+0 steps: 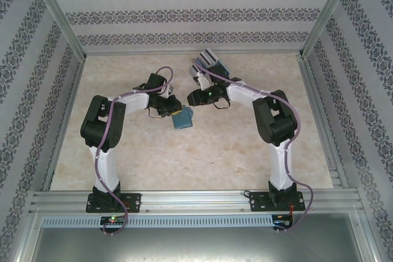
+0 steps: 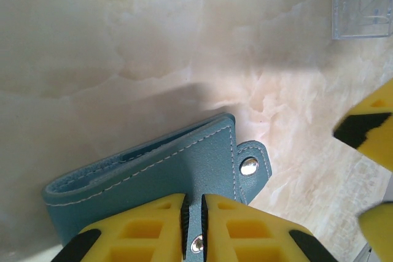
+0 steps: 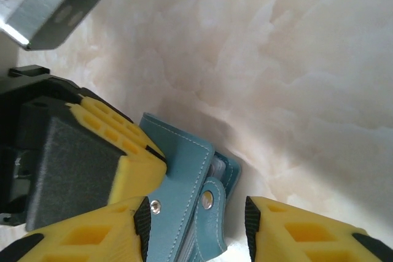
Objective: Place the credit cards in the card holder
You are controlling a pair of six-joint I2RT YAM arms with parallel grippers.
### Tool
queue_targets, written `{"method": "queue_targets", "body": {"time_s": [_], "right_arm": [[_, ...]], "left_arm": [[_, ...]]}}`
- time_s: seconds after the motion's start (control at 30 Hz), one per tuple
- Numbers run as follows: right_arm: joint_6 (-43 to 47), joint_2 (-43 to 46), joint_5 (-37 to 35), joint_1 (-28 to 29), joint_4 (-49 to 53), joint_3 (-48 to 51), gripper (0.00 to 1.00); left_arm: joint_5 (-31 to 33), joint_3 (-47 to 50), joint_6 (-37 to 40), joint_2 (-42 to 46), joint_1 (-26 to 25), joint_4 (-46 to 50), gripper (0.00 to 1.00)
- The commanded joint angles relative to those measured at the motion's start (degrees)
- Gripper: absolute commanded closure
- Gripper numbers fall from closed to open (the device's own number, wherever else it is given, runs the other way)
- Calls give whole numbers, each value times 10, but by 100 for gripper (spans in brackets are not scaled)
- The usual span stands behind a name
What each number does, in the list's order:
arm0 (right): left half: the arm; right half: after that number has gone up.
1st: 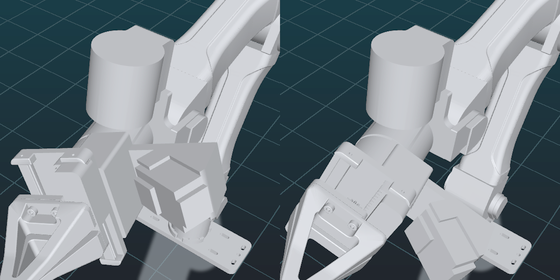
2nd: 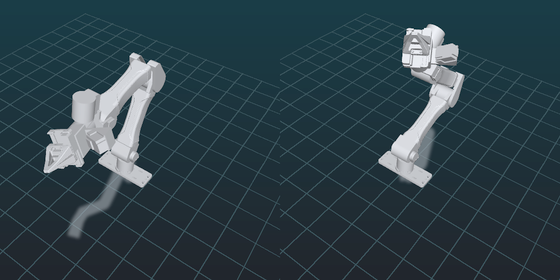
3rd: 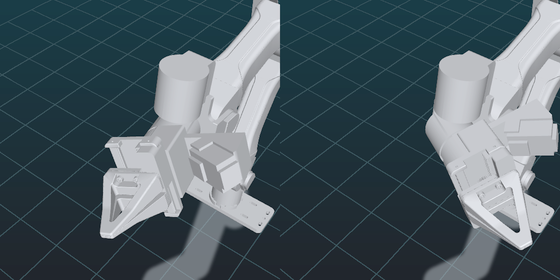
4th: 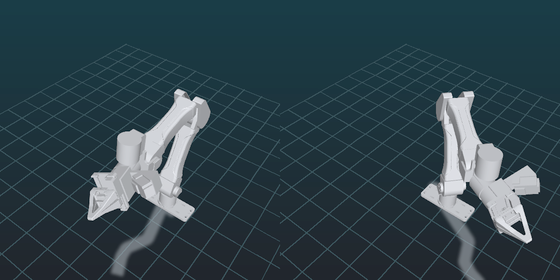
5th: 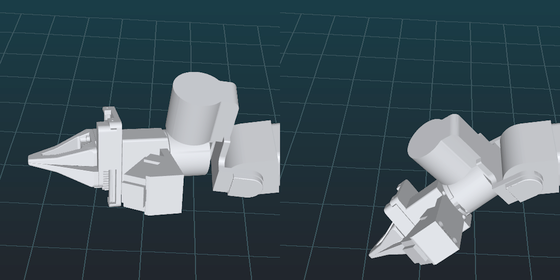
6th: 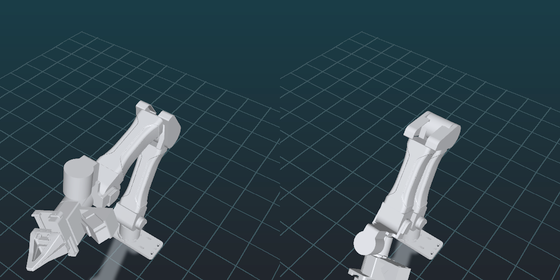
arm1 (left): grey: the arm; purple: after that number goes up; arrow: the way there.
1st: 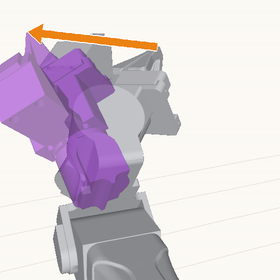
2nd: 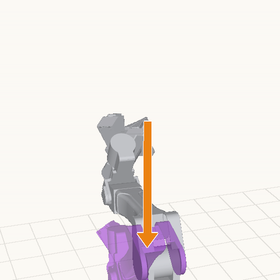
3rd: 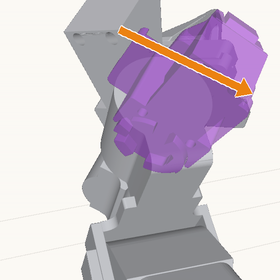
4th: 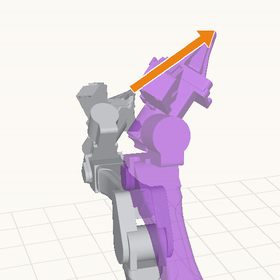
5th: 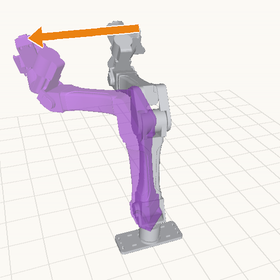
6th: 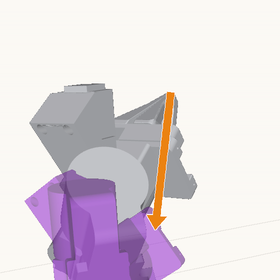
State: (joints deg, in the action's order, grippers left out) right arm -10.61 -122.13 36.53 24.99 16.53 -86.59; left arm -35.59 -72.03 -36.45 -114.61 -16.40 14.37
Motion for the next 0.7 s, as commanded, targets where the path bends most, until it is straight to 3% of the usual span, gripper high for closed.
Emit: {"method": "queue_targets", "body": {"time_s": [0.0, 0.23, 0.43, 0.67], "right_arm": [[24, -28, 27, 8, 60, -14, 55], [24, -46, 48, 25, 58, -33, 64], [26, -35, 47, 26, 43, -21, 86], [35, 22, 55, 15, -13, 47, 88]], "left_arm": [[16, 4, 3, -19, 1, 13, 83], [17, 2, 8, -20, 1, 19, 83], [18, 2, 8, -18, 1, 21, 83], [20, -2, 11, -25, 1, 24, 83]]}}
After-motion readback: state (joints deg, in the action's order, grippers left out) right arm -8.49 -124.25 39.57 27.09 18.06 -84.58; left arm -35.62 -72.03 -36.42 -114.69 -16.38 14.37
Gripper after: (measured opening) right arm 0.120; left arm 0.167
